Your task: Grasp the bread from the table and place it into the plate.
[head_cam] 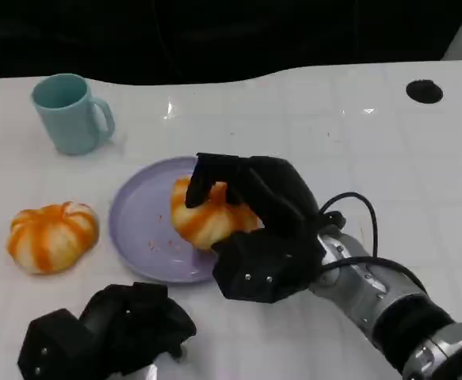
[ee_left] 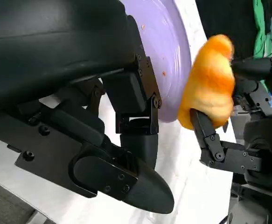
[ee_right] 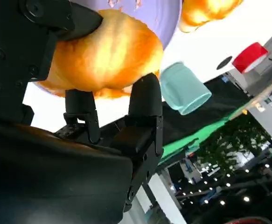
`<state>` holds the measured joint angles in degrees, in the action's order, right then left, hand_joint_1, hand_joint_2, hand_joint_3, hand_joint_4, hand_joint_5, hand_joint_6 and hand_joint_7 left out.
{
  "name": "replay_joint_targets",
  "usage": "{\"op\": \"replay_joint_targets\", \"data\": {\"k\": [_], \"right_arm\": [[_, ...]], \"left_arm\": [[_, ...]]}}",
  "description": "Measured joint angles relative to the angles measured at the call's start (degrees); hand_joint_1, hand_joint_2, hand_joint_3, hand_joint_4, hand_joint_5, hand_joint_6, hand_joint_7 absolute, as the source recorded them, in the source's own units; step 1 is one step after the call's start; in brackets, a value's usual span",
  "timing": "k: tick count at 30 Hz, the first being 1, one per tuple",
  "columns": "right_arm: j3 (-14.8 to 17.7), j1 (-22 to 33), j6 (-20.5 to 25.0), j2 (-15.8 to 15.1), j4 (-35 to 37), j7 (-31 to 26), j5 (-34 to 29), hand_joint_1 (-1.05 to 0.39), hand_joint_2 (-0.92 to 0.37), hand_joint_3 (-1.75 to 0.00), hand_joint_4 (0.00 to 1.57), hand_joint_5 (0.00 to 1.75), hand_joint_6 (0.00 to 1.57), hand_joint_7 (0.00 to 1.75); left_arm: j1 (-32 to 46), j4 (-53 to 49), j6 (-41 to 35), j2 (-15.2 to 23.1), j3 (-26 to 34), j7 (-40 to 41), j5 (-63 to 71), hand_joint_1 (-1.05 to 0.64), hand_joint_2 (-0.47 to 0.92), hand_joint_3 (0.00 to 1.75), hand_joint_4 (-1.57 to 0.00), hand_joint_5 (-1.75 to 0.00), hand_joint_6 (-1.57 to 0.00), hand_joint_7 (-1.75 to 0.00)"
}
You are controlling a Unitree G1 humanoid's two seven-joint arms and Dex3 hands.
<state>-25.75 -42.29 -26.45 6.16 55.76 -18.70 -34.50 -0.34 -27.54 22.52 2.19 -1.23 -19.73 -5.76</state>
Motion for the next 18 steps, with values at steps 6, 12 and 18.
{"op": "replay_joint_targets", "data": {"k": [6, 12, 18], "right_arm": [[-1.7, -0.1, 2.3, -0.8, 0.4, 4.1, -0.9, -0.44, -0.91, -0.15, 0.01, 0.2, 0.22, 0.01], [-2.6, 0.0, 4.1, -1.9, -2.4, 7.8, -1.0, -0.6, -0.92, -0.2, 0.01, 0.09, 0.16, 0.01], [-2.7, 3.2, 4.4, -4.4, -9.6, 11.2, -0.6, -0.61, -0.92, -0.22, 0.05, 0.14, 0.19, 0.02]], "left_arm": [[0.1, 0.3, -0.3, 0.0, -0.1, 0.0, 0.0, -1.05, 0.85, 0.0, -0.89, -1.52, -1.27, -0.79], [0.2, 0.5, -0.3, 0.0, -0.2, 0.0, 0.0, -1.05, 0.84, 0.0, -0.89, -1.52, -1.27, -0.79], [0.2, 0.5, -0.4, 0.0, -0.3, 0.0, 0.0, -1.05, 0.84, 0.0, -0.88, -1.53, -1.26, -0.79]]}}
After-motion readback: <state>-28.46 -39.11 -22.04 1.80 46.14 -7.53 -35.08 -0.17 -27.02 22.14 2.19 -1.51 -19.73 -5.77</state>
